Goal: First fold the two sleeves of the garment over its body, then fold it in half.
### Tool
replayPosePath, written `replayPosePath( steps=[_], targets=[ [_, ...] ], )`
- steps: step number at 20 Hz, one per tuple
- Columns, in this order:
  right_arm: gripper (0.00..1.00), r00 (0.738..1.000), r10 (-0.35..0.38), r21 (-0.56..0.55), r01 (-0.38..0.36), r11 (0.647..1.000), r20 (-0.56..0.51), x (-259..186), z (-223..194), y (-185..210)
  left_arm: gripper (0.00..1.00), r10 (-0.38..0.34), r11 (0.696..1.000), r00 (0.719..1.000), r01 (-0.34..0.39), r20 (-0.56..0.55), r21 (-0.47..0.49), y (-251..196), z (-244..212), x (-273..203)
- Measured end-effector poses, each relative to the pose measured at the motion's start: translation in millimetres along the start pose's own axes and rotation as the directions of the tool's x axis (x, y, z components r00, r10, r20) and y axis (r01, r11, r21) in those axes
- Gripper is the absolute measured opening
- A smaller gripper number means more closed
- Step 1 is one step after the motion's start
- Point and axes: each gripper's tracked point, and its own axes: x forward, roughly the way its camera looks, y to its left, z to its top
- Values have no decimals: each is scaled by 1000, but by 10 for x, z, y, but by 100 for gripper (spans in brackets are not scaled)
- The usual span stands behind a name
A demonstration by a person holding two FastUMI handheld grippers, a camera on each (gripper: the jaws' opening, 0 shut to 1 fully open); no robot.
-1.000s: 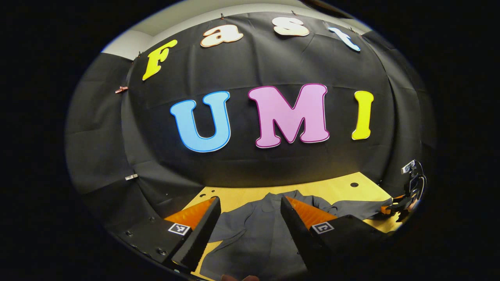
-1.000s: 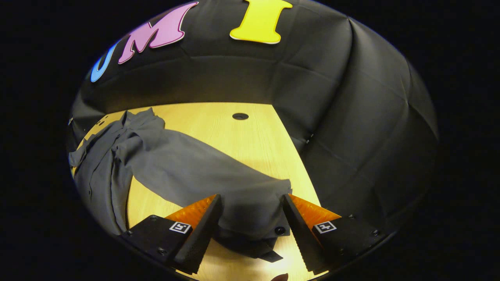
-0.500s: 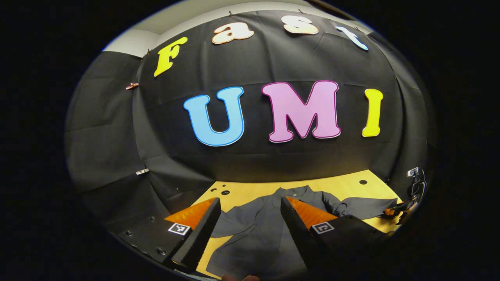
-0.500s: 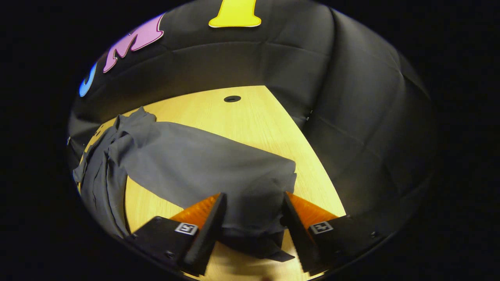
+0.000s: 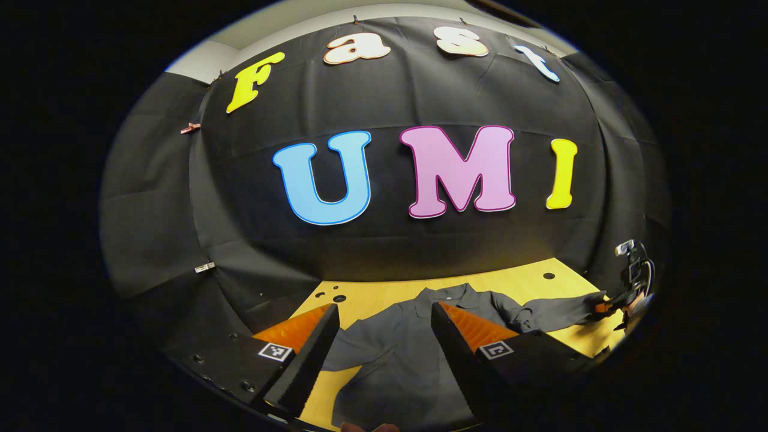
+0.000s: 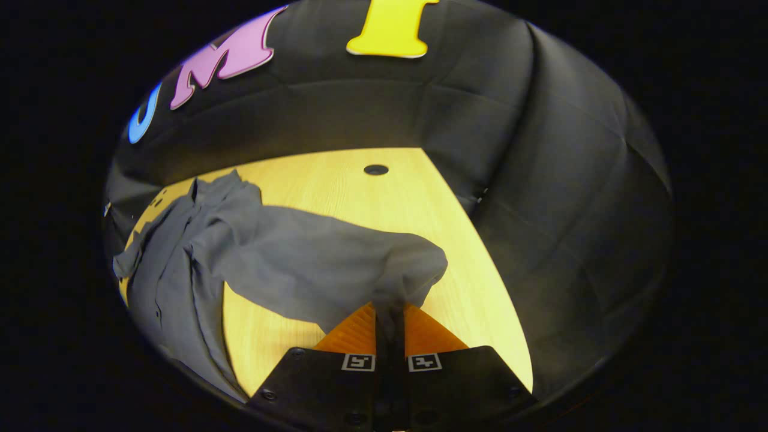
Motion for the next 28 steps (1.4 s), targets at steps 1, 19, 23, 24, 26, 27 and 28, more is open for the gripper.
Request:
replayPosePath(
  steps=[1,19,23,24,26,27,28],
  targets=[
    [5,1000,-18,9,18,1000,14,-120,23,-30,97,-12,1000,1000,12,1,1,55,-6,1],
    [5,961,10,84,-34,996,276,-1899,783,1277,97,-114,989,992,119,58,-93,1055,-239,268],
    [5,942,74,79,-105,991,326,-1978,1056,1884,97,-109,988,992,115,63,-101,1314,-298,333],
    [5,939,88,73,-118,990,333,-1975,1107,2032,99,-106,989,992,112,65,-101,1388,-320,350],
    [5,933,115,56,-143,988,342,-1926,1196,2342,99,-99,989,993,105,64,-102,1552,-369,387],
    [5,930,128,47,-153,987,343,-1893,1233,2503,99,-93,990,994,99,63,-101,1643,-396,412],
    [5,929,142,34,-164,986,343,-1860,1248,2663,97,-87,990,994,93,61,-102,1728,-446,435]
  ],
)
